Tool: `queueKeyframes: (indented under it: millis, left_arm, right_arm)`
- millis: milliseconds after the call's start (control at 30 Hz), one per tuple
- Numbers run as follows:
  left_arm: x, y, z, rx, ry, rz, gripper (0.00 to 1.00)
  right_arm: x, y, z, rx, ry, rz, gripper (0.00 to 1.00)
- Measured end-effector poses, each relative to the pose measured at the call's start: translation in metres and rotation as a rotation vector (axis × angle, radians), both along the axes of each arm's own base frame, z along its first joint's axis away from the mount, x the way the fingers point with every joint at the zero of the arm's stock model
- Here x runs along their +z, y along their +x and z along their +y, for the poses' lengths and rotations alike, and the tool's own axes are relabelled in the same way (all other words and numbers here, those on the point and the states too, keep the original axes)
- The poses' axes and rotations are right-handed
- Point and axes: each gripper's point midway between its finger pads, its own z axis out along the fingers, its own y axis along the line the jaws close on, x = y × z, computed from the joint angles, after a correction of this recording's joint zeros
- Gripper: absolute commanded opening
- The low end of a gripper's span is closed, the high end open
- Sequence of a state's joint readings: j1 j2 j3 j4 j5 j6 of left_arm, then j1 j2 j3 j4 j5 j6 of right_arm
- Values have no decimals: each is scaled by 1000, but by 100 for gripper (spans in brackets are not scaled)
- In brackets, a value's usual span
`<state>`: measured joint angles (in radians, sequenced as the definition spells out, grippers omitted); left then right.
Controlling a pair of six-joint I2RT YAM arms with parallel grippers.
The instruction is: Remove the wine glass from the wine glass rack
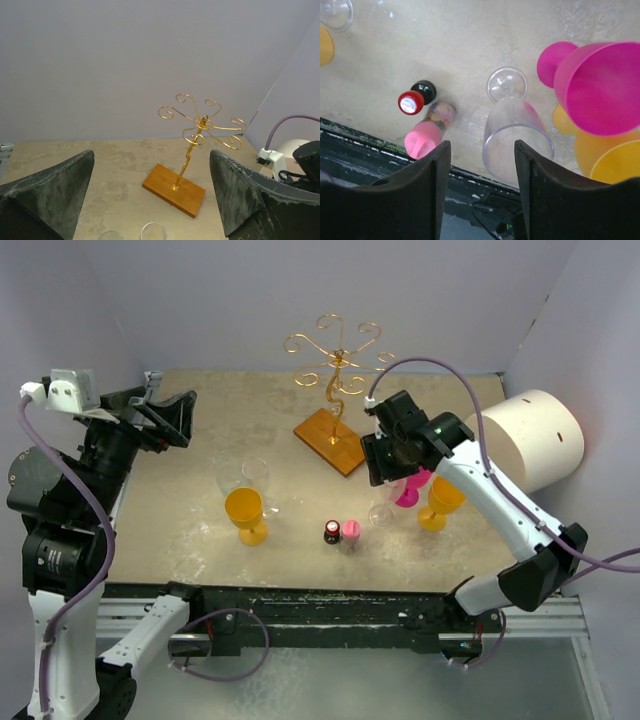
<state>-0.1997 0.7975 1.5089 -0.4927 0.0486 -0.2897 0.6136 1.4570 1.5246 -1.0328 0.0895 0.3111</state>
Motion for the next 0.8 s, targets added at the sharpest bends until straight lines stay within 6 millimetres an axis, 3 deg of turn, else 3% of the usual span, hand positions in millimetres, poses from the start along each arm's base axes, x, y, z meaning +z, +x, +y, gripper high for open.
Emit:
queueKeyframes:
  millis: [300, 367, 500, 633, 800]
  left_arm:
    - [-9, 9, -7, -28, -52, 50, 99]
    - [-15, 14, -10, -38, -61, 78, 99]
    - [-32, 31, -18, -55, -77, 159, 99]
    - [-50, 41, -23, -65, -76, 234, 99]
    - [-59, 39, -22, -65, -71, 272, 99]
  right_arm:
    - [62, 22, -5, -11, 102, -226, 95]
    - [77, 31, -20, -52, 134, -282, 100]
    - [115, 44, -71, -193, 170, -428, 100]
    - [166, 26, -98, -255, 221, -602, 100]
    - [246, -35, -128, -305, 320, -894, 100]
